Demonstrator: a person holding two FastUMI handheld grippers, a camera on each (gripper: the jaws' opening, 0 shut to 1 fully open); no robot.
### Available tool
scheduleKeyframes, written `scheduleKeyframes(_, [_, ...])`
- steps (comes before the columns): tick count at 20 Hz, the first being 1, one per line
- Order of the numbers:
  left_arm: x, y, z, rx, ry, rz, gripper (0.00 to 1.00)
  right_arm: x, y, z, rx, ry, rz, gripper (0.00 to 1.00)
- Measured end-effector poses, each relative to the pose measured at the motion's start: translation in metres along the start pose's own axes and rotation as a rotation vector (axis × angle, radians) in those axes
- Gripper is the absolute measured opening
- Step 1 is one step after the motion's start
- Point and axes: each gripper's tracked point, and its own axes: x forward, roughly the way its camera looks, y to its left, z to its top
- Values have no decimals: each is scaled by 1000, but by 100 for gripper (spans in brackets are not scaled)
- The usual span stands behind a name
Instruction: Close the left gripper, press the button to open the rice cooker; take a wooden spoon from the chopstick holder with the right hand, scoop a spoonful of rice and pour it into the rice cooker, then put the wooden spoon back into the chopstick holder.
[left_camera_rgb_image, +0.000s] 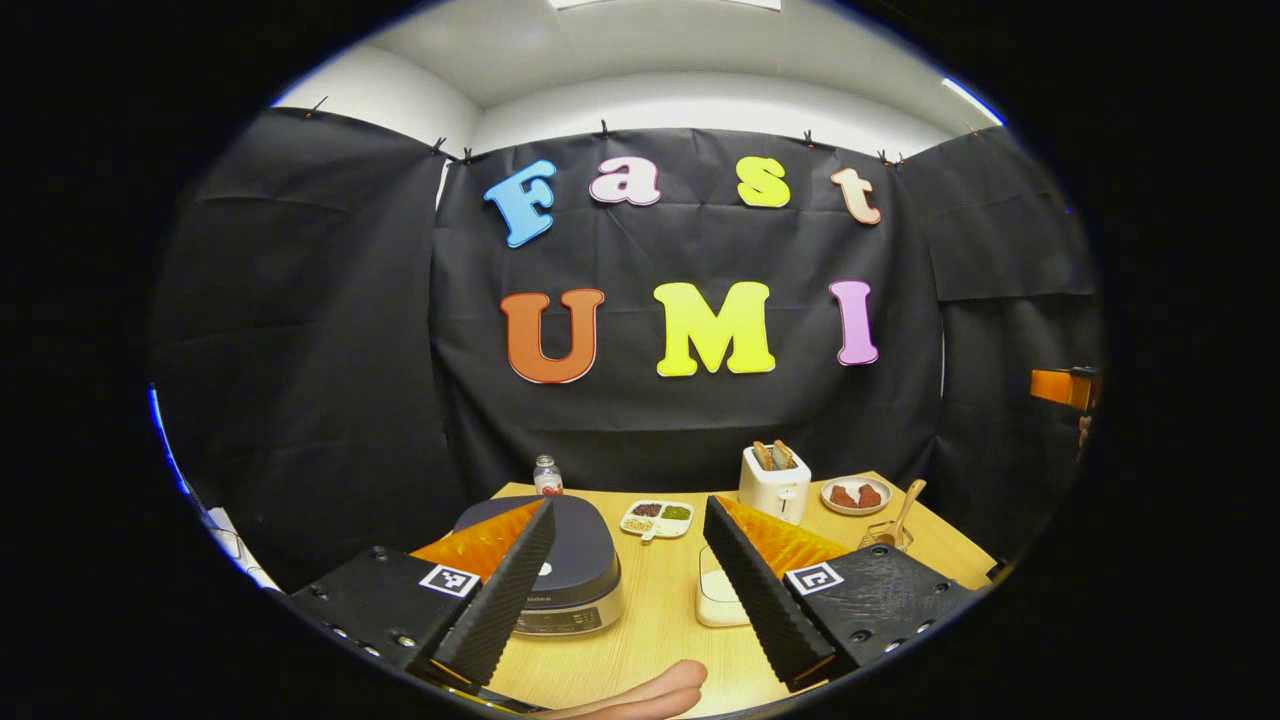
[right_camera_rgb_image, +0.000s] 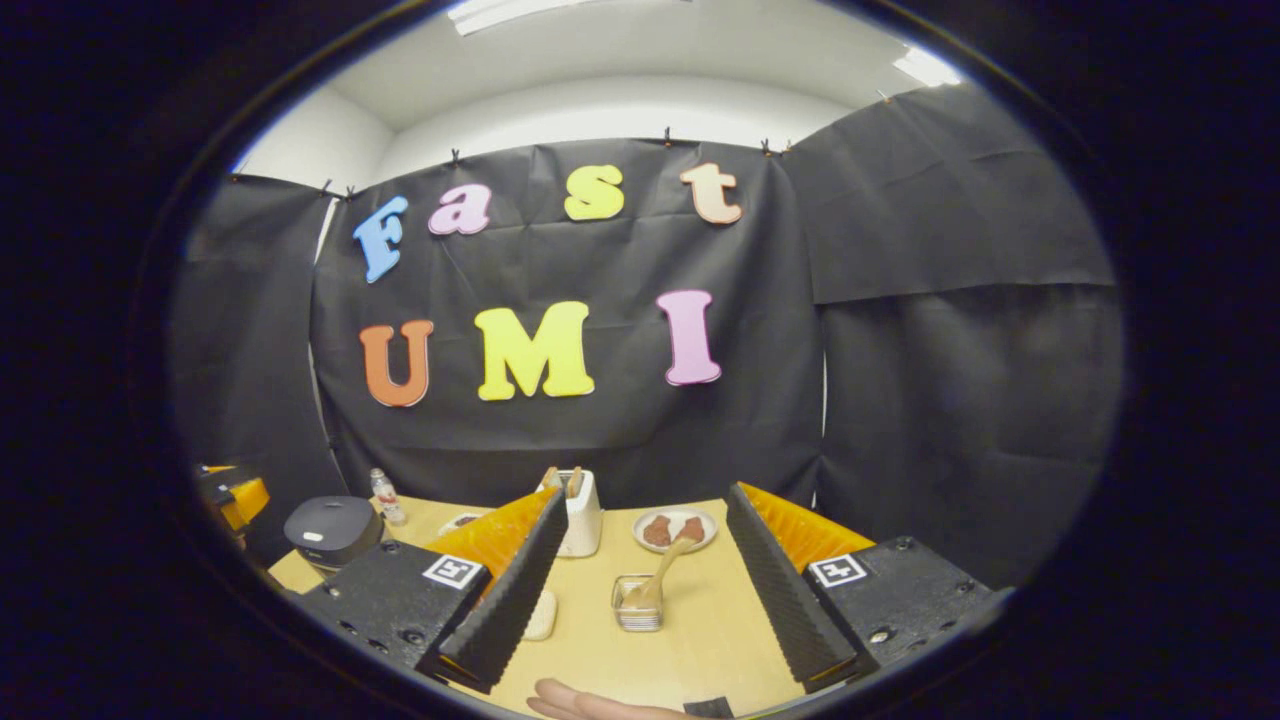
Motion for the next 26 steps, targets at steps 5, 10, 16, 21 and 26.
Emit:
scheduleKeyframes(5, [4,12,8,11,-33,36,96,1,-9,-1,8,-33,1,100])
scheduleKeyframes(10, [28,35,-9,-17,4,121,95,-11,-7,-12,-48,-85,14,100])
scheduleKeyframes(16, [59,37,-52,-6,137,80,51,-40,2,-14,-66,-117,60,100])
scheduleKeyframes(21, [69,54,-81,-6,247,105,22,-47,2,-17,-71,-151,70,100])
scheduleKeyframes(26, [89,83,-115,-10,336,174,0,-36,-3,-28,-99,-161,24,100])
